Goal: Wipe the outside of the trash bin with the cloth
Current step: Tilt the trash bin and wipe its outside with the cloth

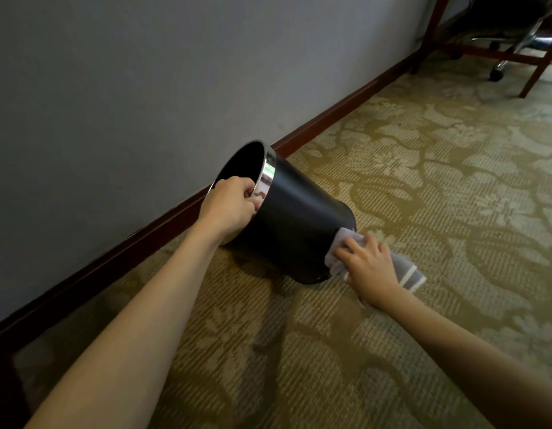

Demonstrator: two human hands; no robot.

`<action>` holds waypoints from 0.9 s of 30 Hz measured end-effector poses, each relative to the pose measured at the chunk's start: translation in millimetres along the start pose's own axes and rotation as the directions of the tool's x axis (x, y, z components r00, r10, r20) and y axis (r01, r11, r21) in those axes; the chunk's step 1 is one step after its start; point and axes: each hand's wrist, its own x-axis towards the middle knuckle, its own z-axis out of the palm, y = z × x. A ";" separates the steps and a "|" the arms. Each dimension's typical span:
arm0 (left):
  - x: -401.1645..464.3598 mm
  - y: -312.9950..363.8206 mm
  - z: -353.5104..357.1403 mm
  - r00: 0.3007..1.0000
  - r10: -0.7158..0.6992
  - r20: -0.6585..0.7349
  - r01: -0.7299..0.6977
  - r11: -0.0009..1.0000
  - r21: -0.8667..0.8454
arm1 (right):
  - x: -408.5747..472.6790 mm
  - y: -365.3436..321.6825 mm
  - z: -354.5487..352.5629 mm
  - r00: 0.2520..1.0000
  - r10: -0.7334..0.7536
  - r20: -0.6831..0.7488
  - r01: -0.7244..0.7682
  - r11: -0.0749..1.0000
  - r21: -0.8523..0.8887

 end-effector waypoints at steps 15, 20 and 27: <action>-0.2 0.4 2.6 0.996 0.055 0.073 -0.060 0.995 0.081 | 96.2 42.9 -44.4 0.970 0.242 -0.034 -0.212 0.903 0.373; 2.5 -12.7 5.4 0.998 0.055 -0.029 -0.053 0.995 0.086 | 110.2 56.9 -22.8 0.938 0.279 0.208 -0.346 0.807 0.478; 6.1 -6.8 12.3 0.982 -0.013 -0.186 0.044 0.985 0.167 | 92.1 50.5 -23.8 0.938 0.286 0.194 -0.344 0.825 0.448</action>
